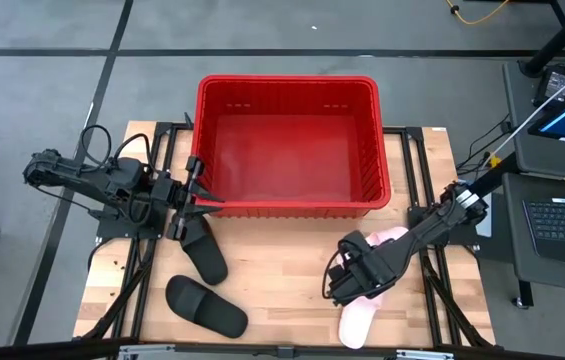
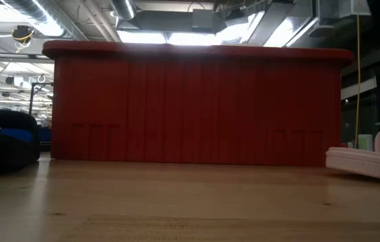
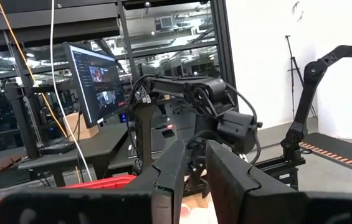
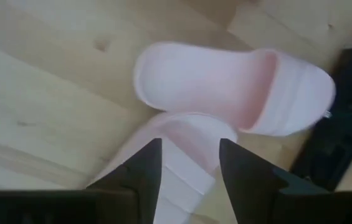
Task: Pick and place slides into bin
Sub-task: Put the top pink slide into the red bin
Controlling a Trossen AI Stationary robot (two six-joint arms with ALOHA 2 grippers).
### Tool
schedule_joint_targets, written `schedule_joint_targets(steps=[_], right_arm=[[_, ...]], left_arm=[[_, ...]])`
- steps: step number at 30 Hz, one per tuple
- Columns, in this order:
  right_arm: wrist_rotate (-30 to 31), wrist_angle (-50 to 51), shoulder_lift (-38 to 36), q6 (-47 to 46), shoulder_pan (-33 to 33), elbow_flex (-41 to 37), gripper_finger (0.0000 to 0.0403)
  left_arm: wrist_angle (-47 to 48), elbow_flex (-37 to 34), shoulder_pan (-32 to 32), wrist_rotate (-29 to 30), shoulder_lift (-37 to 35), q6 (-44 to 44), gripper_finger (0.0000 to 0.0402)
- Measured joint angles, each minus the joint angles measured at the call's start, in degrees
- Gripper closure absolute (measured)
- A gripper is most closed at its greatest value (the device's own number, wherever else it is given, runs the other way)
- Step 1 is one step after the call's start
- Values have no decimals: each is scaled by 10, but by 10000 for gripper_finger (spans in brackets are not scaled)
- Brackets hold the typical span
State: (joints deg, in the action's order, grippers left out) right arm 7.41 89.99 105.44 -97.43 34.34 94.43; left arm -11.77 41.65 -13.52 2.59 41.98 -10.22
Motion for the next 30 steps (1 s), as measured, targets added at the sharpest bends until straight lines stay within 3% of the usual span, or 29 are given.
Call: schedule_joint_targets(steps=[14, 22, 30], right_arm=[[-3, 1, -99, -59, -1, -183, 242], [-5, -99, -103, -61, -1, -256, 242], [-6, -131, -103, -103, -1, -321, 242]], left_arm=[[0, 0, 0, 2, 0, 0, 339], [0, 0, 0, 25, 0, 0, 338], [0, 0, 0, 25, 0, 0, 338]])
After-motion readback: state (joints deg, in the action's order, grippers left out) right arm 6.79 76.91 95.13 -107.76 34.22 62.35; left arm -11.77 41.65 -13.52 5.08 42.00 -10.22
